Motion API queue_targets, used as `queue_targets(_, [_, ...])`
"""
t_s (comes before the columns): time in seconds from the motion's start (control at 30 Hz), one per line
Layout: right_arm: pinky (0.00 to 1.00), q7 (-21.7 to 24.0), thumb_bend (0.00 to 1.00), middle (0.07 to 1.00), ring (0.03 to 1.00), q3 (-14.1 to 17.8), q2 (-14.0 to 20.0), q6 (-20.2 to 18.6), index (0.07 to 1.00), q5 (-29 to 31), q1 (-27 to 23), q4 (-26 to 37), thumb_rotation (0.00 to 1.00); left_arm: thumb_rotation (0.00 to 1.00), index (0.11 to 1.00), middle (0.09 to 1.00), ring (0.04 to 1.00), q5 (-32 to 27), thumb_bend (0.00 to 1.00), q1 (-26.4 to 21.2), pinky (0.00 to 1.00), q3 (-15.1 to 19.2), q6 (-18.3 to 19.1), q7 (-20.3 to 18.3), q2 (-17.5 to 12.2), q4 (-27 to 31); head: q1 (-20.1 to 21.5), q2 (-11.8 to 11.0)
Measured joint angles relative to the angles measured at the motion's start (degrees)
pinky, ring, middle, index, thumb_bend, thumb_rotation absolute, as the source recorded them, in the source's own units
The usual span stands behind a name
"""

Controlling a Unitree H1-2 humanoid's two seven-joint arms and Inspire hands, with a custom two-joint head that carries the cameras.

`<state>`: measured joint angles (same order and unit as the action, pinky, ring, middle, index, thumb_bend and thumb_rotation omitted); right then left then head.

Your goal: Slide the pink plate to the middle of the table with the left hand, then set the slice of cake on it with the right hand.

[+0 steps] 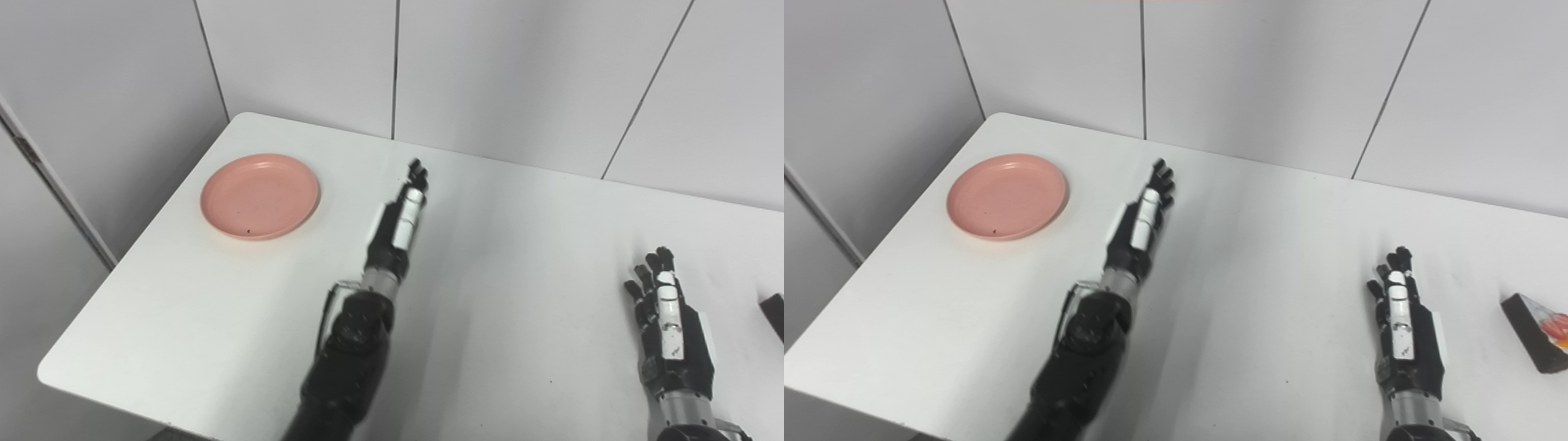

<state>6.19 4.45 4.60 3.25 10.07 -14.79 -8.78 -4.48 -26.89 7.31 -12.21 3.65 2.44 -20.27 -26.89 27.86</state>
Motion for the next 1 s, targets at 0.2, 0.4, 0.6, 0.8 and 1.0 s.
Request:
queue_targets(0.2, [1.0,-0.62,0.48,1.0,1.0,0.37,-0.4,-0.01,1.0,0.1,0.09,0.33,0.85,1.0,0.981,0.971,0.977,2.1,0.8,-1.67,1.0,4.27,1.06,5.7,-5.05,4.14,0.09,-0.27])
queue_targets(0.4, [1.0,-1.02,0.45,1.0,1.0,0.31,-0.89,-0.06,1.0,0.22,0.11,1.02,0.87,1.0,0.896,0.891,0.896,2.95,0.84,-1.66,0.99,7.14,4.36,7.89,-8.43,4.91,0.09,-0.27])
queue_targets(0.6, [1.0,-1.14,0.44,1.0,1.0,0.3,-0.4,-0.22,1.0,0.11,0.28,1.65,0.9,1.0,0.793,0.785,0.789,1.36,0.85,-2.26,0.85,12.47,6.14,10.34,-11.7,4.62,-0.26,-0.44])
queue_targets(0.8, [1.0,-1.13,0.42,1.0,1.0,0.09,-0.47,-0.34,1.0,0.13,0.29,1.7,0.9,1.0,0.745,0.742,0.743,-1.05,0.86,-2.3,0.8,15.58,6.28,11.2,-15.31,2.95,-0.44,-0.44])
queue_targets(1.0, [1.0,-1.13,0.41,1.0,1.0,0.11,-0.43,-0.33,1.0,0.16,0.31,1.71,0.89,1.0,0.717,0.718,0.716,-3.29,0.86,-2.27,0.82,18.19,6.04,11.65,-17.74,-0.67,-0.62,-0.71])
